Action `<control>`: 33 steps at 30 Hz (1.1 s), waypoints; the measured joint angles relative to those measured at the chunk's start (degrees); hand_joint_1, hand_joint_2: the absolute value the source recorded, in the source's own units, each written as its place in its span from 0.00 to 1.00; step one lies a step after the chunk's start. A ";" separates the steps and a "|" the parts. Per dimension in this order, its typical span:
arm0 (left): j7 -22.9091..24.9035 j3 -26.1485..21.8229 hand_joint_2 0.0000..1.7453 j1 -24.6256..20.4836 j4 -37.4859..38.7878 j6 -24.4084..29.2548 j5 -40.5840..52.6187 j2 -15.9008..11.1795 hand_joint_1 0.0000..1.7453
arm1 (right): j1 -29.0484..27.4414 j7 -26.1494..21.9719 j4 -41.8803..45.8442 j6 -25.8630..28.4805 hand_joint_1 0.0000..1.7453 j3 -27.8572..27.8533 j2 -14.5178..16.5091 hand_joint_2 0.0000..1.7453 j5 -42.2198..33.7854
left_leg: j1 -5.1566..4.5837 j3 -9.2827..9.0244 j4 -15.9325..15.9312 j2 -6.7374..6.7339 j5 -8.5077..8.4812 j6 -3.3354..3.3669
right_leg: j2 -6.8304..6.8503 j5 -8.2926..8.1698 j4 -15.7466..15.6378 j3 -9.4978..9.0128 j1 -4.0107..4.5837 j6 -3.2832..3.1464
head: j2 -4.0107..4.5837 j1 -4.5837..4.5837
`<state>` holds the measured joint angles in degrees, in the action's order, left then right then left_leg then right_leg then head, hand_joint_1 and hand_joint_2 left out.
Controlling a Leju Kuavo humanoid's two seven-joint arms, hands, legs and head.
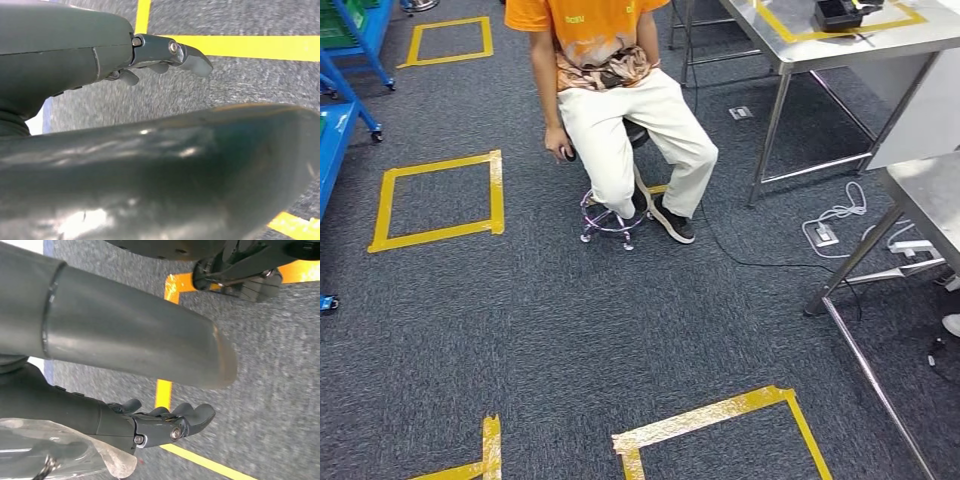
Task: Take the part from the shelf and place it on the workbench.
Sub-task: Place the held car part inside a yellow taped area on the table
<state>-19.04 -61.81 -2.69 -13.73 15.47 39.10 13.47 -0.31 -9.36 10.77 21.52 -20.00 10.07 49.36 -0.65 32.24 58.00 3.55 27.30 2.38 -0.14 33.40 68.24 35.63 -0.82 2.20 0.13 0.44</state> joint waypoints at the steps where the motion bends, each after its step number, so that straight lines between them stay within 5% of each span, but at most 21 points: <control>1: 0.00 -0.02 0.00 0.00 0.00 0.00 0.00 0.01 0.00 | 0.01 -0.01 0.01 -0.01 0.00 0.00 -0.01 0.00 -0.02 | 0.02 -0.04 0.04 0.26 0.04 -0.04 | -0.07 -0.99 -1.53 -0.60 -0.03 0.00 | 0.00 -0.01; 4: 0.00 -0.03 0.00 0.00 0.00 0.00 0.00 0.01 0.00 | 0.02 -0.02 0.01 -0.01 0.00 0.00 -0.02 0.00 -0.03 | 0.03 -0.06 0.05 0.36 0.06 -0.07 | -0.13 -1.36 -2.16 -0.85 -0.04 0.00 | 0.00 -0.01; 7: 0.00 -0.10 0.00 -0.02 0.00 -0.01 0.03 0.04 0.00 | 0.05 -0.10 0.00 -0.06 0.00 0.00 -0.10 0.00 -0.15 | 0.03 -0.01 0.39 1.16 0.28 -0.39 | -1.49 -3.04 -6.51 -2.62 -0.19 -0.07 | 0.00 0.02; 9: 0.02 -0.27 0.00 0.13 0.00 0.18 0.21 0.01 0.00 | 0.12 -0.40 -0.01 -0.20 0.00 -0.02 -0.15 0.00 -0.22 | 0.17 0.82 1.72 1.71 1.02 -1.43 | -1.91 -3.36 -9.22 -4.15 -0.31 -1.07 | 0.00 -0.14; 11: 0.07 -0.39 0.00 0.17 0.00 0.39 0.43 -0.03 0.00 | 0.10 -0.65 -0.02 -0.34 0.00 -0.04 -0.16 0.00 -0.09 | 0.36 3.57 7.07 -0.12 3.83 -2.57 | -0.34 -3.09 -9.72 -4.88 -0.19 -2.29 | 0.00 -0.49; 12: 0.10 -0.40 0.00 0.07 0.00 0.42 0.48 -0.03 0.00 | 0.03 -0.64 -0.02 -0.38 0.00 -0.04 -0.18 0.00 0.01 | 0.36 5.47 11.09 -1.77 5.74 -2.84 | 0.57 -2.97 -9.72 -4.97 -0.06 -2.53 | 0.00 -0.67; 14: 0.13 -0.40 0.00 -0.01 0.00 0.42 0.57 -0.03 0.00 | -0.10 -0.55 -0.02 -0.50 0.00 -0.05 -0.21 0.00 0.08 | 0.52 8.03 16.28 -2.69 7.22 -2.99 | 2.16 -2.75 -9.72 -5.07 0.15 -2.74 | 0.00 -0.67; 16: 0.14 -0.40 0.00 0.12 0.00 0.49 0.69 -0.03 0.00 | -0.05 -0.49 -0.02 -0.72 0.00 -0.05 -0.23 0.00 0.15 | 0.47 6.65 13.51 -3.17 4.62 -2.65 | 3.51 -2.50 -9.71 -5.36 0.31 -2.78 | 0.00 -0.67; 18: 0.15 -0.40 0.00 0.12 0.00 0.61 0.88 -0.05 0.00 | 0.00 -0.45 -0.02 -0.92 0.00 -0.04 -0.22 0.00 0.25 | -0.21 2.76 5.76 -5.75 1.25 -1.80 | 4.75 -2.15 -9.73 -5.78 0.47 -2.57 | 0.00 -0.66; 20: 0.15 -0.40 0.00 -0.13 0.00 0.69 1.02 -0.09 0.00 | 0.02 -0.40 -0.02 -1.01 0.00 -0.04 -0.21 0.00 0.33 | -1.05 0.64 1.26 -8.17 0.33 -1.09 | 5.91 -1.83 -9.75 -6.02 0.63 -2.10 | 0.00 -0.68; 21: 0.15 -0.40 0.00 -0.19 0.00 0.71 1.02 -0.13 0.00 | 0.05 -0.38 -0.02 -1.04 0.00 -0.04 -0.20 0.00 0.34 | -1.32 0.61 0.91 -8.33 0.57 -0.93 | 6.54 -1.72 -9.80 -6.11 0.68 -1.84 | 0.00 -0.68; 23: 0.15 -0.40 0.00 -0.03 0.00 0.74 1.03 -0.16 0.00 | 0.18 -0.36 -0.02 -1.09 0.00 -0.04 -0.13 0.00 0.40 | -1.23 0.53 0.32 -6.89 0.23 -0.58 | 7.06 -1.38 -9.83 -6.45 0.63 -1.30 | 0.00 -0.68; 25: 0.16 -0.40 0.00 0.03 0.00 0.80 1.06 -0.17 0.00 | 0.26 -0.38 -0.02 -1.16 0.00 -0.04 -0.08 0.00 0.49 | -0.79 0.09 -0.49 -5.55 -0.23 -0.11 | 4.51 0.22 -7.68 -5.63 0.54 -0.77 | 0.00 -0.52; 27: 0.19 -0.40 0.00 -0.16 0.00 0.85 1.09 -0.14 0.00 | 0.17 -0.40 -0.02 -1.31 0.00 -0.04 -0.09 0.00 0.52 | -0.51 -0.04 -0.74 -4.19 -0.45 0.29 | 1.31 3.50 -1.08 -2.31 0.35 -0.42 | 0.00 -0.26; 29: 0.20 -0.40 0.00 -0.25 0.00 0.85 1.11 -0.08 0.00 | -0.05 -0.36 -0.04 -1.48 0.00 -0.04 -0.10 0.00 0.52 | -0.44 -0.03 -0.72 -2.64 -0.45 0.48 | 0.39 5.42 5.35 1.30 0.17 -0.07 | 0.00 -0.14; 31: 0.22 -0.40 0.00 -0.21 0.00 0.85 1.11 -0.05 0.00 | -0.18 -0.32 -0.06 -1.58 0.00 -0.04 -0.11 0.00 0.56 | -0.28 -0.18 -0.58 -0.98 -0.37 0.36 | 0.14 2.96 4.30 1.60 -0.10 0.28 | 0.00 -0.10; 33: 0.33 -0.42 0.00 -0.18 0.00 0.84 1.10 -0.07 0.00 | -0.15 -0.32 -0.07 -1.66 0.00 -0.04 -0.14 0.00 0.65 | -0.03 -0.24 -0.10 0.60 -0.05 -0.15 | -1.65 -1.41 -3.13 -1.40 -0.64 0.71 | 0.00 -0.07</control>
<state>-18.71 -62.22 -2.86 -13.73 16.31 40.20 13.41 -0.47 -9.68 10.70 19.86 -20.04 9.93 50.00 -0.68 32.00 57.90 4.15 27.26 2.22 -1.79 31.99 65.10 34.23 -1.47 2.91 0.13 0.38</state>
